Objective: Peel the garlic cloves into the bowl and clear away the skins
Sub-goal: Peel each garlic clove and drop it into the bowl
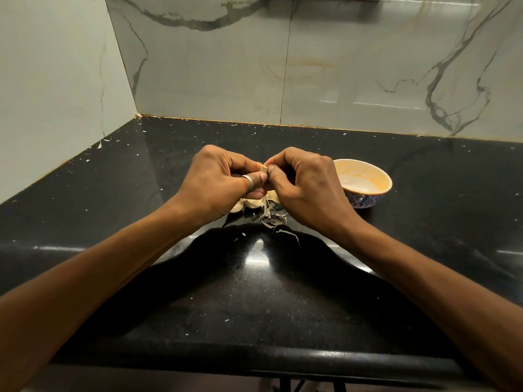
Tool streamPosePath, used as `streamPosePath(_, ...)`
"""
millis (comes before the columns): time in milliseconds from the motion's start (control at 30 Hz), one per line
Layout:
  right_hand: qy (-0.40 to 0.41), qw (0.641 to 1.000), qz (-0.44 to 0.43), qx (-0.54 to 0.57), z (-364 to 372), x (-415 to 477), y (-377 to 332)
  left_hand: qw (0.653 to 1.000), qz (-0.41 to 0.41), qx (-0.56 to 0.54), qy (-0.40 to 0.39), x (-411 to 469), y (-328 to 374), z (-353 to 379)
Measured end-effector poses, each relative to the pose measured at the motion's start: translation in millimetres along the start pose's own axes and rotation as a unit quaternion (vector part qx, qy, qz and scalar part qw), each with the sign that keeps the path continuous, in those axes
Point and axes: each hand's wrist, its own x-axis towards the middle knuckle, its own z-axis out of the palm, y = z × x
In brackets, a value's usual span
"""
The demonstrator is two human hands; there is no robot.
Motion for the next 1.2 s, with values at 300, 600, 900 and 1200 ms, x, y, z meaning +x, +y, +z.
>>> streamPosePath(300, -0.043, 0.977, 0.107, 0.181, -2.6, 7.7, 6.3, 0.996, -0.025, -0.083, 0.009, 1.5, 3.1, -1.2)
streamPosePath(600, -0.049, 0.976, 0.117, 0.178, -7.0, 10.6, 6.4, 0.997, -0.018, -0.067, 0.013, 4.3, 1.3, -2.5)
streamPosePath(900, -0.052, 0.994, 0.065, 0.072, -14.9, 9.8, 1.2, 0.985, 0.111, 0.133, 0.030, 4.2, -5.3, -4.0)
streamPosePath(1200, -0.078, 0.958, 0.177, 0.210, -16.8, 11.7, 1.0, 0.986, 0.102, 0.132, 0.024, 5.2, -5.8, -3.1)
